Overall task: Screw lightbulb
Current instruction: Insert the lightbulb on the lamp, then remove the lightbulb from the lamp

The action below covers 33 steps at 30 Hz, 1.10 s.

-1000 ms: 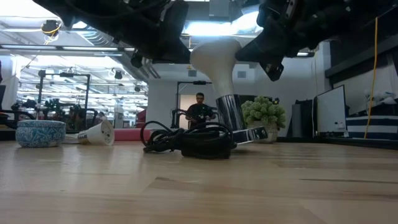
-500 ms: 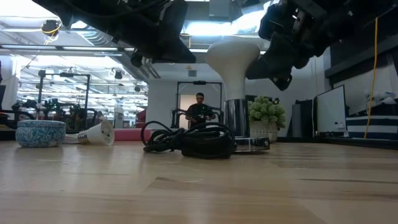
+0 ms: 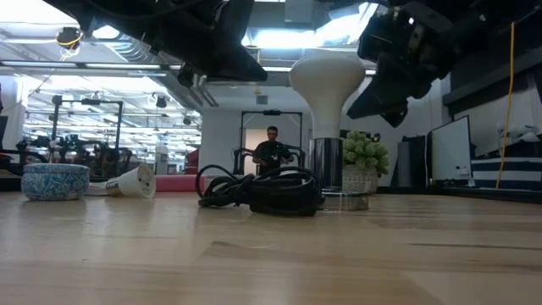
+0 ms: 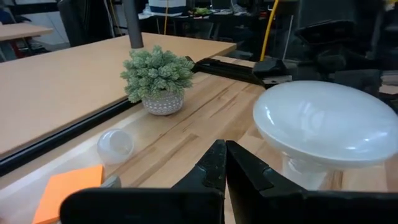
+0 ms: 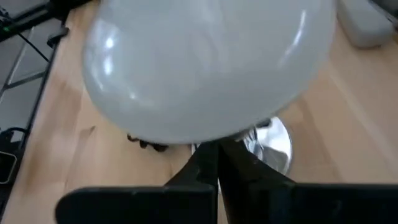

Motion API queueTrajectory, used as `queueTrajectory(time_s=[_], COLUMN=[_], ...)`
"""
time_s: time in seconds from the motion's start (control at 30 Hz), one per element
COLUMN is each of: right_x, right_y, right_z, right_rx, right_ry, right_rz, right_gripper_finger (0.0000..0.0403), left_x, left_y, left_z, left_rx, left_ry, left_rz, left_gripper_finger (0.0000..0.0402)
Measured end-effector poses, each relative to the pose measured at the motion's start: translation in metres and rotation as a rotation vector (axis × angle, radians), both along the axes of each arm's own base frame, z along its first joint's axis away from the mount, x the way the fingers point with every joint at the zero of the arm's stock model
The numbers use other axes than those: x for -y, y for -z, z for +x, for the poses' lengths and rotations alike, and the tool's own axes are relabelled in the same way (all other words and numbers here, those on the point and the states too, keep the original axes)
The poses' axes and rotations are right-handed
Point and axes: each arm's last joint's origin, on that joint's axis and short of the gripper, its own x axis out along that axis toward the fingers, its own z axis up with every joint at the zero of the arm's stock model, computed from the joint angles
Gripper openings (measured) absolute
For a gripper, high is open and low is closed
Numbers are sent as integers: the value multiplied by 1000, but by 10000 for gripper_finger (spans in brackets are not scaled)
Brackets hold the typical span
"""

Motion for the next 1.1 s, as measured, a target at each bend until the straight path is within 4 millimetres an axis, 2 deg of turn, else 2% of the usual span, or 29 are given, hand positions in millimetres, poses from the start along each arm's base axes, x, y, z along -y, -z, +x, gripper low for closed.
queueTrajectory(time_s=[0.2, 0.4, 0.73, 0.87, 0.97, 1.1], right_x=[1, 0, -1, -13, -27, -42], right_y=[-1, 8, 7, 1, -12, -22], right_z=[-8, -15, -14, -15, -19, -30], right_rx=[-59, -180, -172, -127, -45, -10], right_ry=[31, -4, -6, -58, -123, -100], right_rz=[-1, 66, 67, 66, 75, 49], right_gripper_finger=[5, 5, 5, 5, 5, 5], left_x=[0, 0, -3, -3, -4, -9], left_y=[-1, 0, 1, 1, 2, 2], left_z=[0, 0, 1, 2, 3, 4], left_rx=[9, 40, 1, -3, -16, -28], left_ry=[0, -1, 1, 54, 105, 91], left_rz=[-6, -66, -21, -40, -58, -32], left_gripper_finger=[1, 1, 1, 1, 1, 1])
